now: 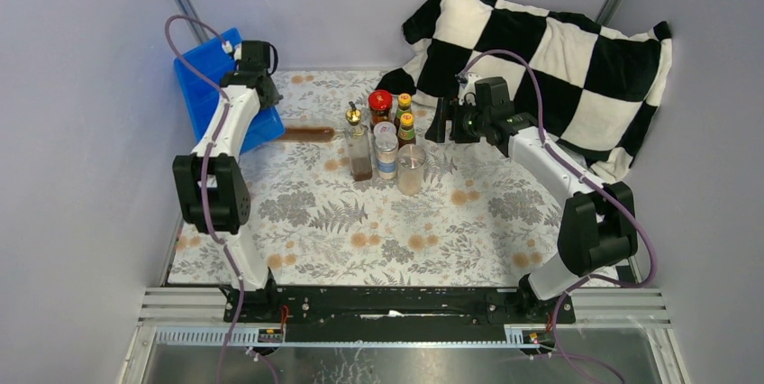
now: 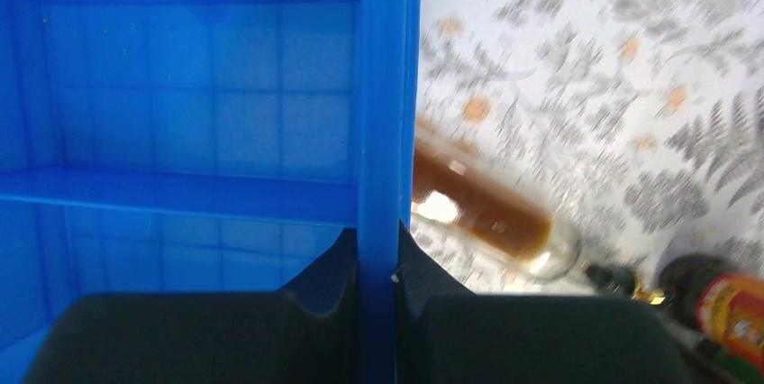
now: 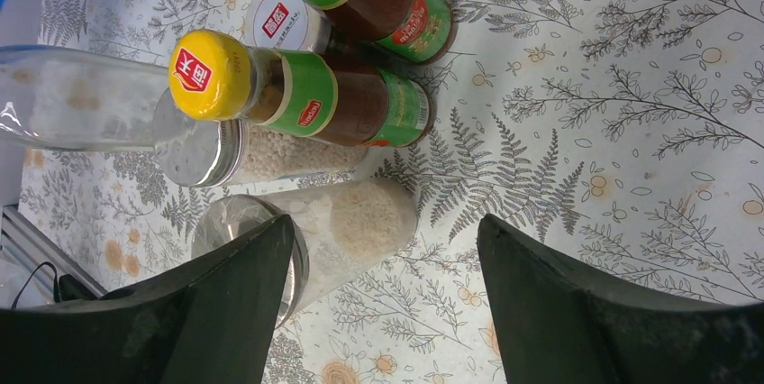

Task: Organize the condiment bottles
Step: Place the storage box at the corner of the board.

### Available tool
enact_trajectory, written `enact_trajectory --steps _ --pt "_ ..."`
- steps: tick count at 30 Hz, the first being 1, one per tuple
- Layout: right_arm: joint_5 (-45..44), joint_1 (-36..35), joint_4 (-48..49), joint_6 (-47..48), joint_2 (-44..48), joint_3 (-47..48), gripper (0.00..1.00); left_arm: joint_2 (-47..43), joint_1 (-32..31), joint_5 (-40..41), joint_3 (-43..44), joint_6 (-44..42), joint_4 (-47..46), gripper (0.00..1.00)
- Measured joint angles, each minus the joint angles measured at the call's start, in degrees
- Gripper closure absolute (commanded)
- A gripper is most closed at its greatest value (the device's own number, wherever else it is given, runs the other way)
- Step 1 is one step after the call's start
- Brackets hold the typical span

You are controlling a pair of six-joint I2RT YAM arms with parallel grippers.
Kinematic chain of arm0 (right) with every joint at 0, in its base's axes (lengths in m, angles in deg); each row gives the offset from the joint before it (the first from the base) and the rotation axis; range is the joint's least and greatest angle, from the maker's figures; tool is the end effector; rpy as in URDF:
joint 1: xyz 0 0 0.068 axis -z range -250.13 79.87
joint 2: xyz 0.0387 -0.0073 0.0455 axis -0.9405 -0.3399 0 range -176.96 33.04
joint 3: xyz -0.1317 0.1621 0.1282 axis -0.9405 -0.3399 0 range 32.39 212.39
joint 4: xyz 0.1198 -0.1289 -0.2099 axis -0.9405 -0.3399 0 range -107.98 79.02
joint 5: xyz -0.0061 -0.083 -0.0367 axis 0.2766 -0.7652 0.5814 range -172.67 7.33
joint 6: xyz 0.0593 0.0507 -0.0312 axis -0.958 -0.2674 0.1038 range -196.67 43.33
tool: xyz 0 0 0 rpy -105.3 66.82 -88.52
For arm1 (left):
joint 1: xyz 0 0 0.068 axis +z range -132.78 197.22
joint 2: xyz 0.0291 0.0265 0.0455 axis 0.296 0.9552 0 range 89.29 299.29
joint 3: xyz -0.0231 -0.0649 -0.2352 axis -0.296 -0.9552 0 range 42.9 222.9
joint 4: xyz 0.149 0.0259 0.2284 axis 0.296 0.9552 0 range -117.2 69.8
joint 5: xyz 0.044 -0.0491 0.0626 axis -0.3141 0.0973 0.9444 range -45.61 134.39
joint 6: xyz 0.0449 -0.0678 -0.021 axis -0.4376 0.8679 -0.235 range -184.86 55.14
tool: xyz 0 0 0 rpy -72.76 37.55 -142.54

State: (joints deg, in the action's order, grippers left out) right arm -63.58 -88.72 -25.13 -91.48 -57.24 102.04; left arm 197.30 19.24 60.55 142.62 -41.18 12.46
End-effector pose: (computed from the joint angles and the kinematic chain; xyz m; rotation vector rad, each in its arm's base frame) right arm 0.3732 0.1510 0.2319 -0.2679 2.2077 0.6898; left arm 0.4527 0.0365 0.2520 -0.6524 2.2790 0.1591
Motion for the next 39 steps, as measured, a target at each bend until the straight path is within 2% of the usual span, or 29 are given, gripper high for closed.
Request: enact_trajectory --steps 7,16,21,28,33,39 --pt "1.1 0.0 1.4 -0.7 0.0 -2.0 0.18 -12.3 -0.2 -0.6 -17.6 2.6 -0.3 1.00" --pt "2.0 0.0 1.9 -1.7 1.9 -6.1 0.19 -23.9 -0.7 -0.7 -30.5 7.1 0.1 1.00" --pt "3.3 0.0 3.2 -2.3 4.4 -8.3 0.19 -26.6 -1.3 1.1 -34.4 9.8 2.9 1.00" --pt "4.6 0.0 3.3 -2.6 7.6 -10.8 0.19 -28.2 -2.1 2.3 -39.7 11.8 3.6 0.91" --pt "4.7 0.0 3.1 -2.6 9.0 -11.0 0.19 -25.4 -2.2 2.3 -42.0 12.7 2.8 0.74" --pt "5.7 0.0 3.1 -2.6 9.3 -11.1 0.20 -20.5 -1.6 3.7 -45.3 18.0 4.1 0.64"
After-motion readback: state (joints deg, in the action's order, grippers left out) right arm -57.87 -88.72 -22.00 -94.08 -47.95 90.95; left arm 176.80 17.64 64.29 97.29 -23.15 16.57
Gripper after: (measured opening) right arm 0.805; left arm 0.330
